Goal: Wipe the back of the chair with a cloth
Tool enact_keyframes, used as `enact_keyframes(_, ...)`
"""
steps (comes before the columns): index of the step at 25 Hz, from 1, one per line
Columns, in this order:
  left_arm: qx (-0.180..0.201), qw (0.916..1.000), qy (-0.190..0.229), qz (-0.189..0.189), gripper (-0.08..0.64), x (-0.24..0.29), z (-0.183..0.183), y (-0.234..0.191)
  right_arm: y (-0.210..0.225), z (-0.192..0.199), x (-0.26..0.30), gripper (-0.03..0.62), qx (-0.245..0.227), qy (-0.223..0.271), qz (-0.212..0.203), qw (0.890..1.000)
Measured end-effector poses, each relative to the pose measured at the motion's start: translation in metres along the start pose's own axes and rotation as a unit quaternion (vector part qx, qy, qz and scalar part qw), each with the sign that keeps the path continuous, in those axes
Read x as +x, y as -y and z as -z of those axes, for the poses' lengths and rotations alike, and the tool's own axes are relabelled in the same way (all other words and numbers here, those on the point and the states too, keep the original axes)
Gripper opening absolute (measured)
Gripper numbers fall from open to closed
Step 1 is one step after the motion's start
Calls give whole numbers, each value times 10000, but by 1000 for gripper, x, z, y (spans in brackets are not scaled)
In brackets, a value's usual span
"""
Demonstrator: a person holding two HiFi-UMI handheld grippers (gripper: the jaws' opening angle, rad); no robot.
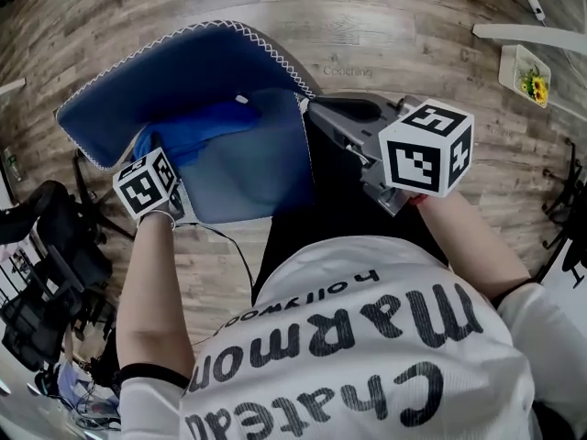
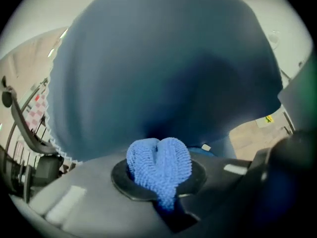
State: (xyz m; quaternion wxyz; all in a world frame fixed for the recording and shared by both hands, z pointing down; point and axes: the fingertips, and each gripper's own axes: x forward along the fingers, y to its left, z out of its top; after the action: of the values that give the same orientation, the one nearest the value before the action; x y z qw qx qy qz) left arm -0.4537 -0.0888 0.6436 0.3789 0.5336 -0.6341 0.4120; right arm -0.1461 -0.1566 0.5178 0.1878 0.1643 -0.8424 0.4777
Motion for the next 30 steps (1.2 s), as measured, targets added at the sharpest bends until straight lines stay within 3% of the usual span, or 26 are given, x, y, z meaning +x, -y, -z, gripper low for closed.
enact_keyframes(2,-219,9994,-156,-215,43,3,11,-22,-5,-8,-1,12,-46,113,-277,9995)
enact_keyframes(4,-205,9988,-326,-316,43,9,20,-30,-9,-13,-1,12,-72,138,-509,9986)
enact_keyframes(7,-217,9987,-394,-225,42,21,20,-20,-14,-13,3,12,-115,83,-712,9974)
enact_keyframes(13,194,9976,-98,652,43,42,-13,70,-12,-13,6,12,-58,-20,-829,9965)
enact_keyframes(20,520,9907,20,1260,41,44,-27,151,-14,-10,4,12,-40,-45,-841,9964)
enact_keyframes(30,970,9691,435,2228,41,11,-42,248,-18,-2,2,12,0,-38,-857,9963)
